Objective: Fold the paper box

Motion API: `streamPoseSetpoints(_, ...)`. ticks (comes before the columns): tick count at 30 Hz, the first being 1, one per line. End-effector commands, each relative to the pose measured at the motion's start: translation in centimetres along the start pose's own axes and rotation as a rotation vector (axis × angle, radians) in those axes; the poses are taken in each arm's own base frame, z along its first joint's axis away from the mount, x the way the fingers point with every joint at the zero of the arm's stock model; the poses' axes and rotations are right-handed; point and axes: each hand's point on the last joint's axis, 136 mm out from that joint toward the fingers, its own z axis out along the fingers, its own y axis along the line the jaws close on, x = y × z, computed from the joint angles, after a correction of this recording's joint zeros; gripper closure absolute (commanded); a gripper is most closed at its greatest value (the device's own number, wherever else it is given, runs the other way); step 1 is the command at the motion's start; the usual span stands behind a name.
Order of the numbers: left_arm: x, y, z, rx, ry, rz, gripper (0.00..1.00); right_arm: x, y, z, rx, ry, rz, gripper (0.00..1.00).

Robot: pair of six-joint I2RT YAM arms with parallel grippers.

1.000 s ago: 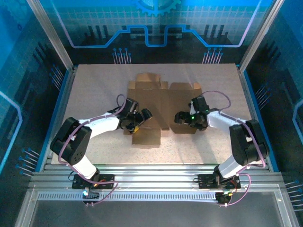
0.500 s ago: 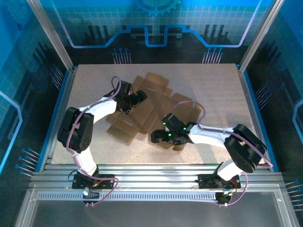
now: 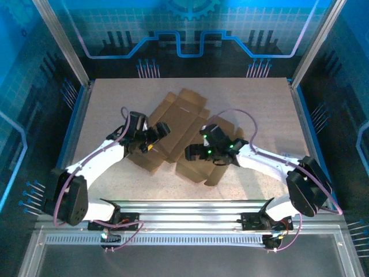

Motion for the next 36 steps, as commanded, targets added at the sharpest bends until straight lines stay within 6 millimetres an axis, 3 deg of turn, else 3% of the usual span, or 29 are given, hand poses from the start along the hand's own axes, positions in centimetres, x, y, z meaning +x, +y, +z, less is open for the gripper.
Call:
streamPoseSetpoints(1,3.5,2.7,-0.3,-0.051,0.083,-0.062,0.01,-1.6,-1.9,-1.0,0.002,0.021,-0.048,0.0)
streamPoseSetpoints(9,6.5,6.2,0.9,-0.115,0.131,-0.141,0.01,-6.1,-7.9,0.6,0.042,0.023,-0.031,0.0)
streamPoseSetpoints(15,6.5,7.3,1.9,-0.179,0.152,-0.144,0.01,-6.7,-12.0,2.2,0.078,0.052,0.05,0.0)
streamPoseSetpoints(21,5.9,7.5,3.1,-0.207,0.155,-0.13,0.01,-3.7,-14.3,2.6,0.135,0.106,0.094,0.0)
streamPoseSetpoints(28,4.1,7.7,4.6,-0.245,0.143,-0.11,0.01,1.0,-15.1,1.9,0.14,0.127,0.16,0.0)
streamPoseSetpoints(31,2.7,7.3,5.1,-0.258,0.139,-0.086,0.01,2.9,-14.5,1.6,0.135,0.134,0.182,0.0)
streamPoseSetpoints(36,0.3,5.7,6.4,-0.241,0.12,-0.051,0.01,6.3,-11.3,2.0,0.144,0.17,0.141,0.0)
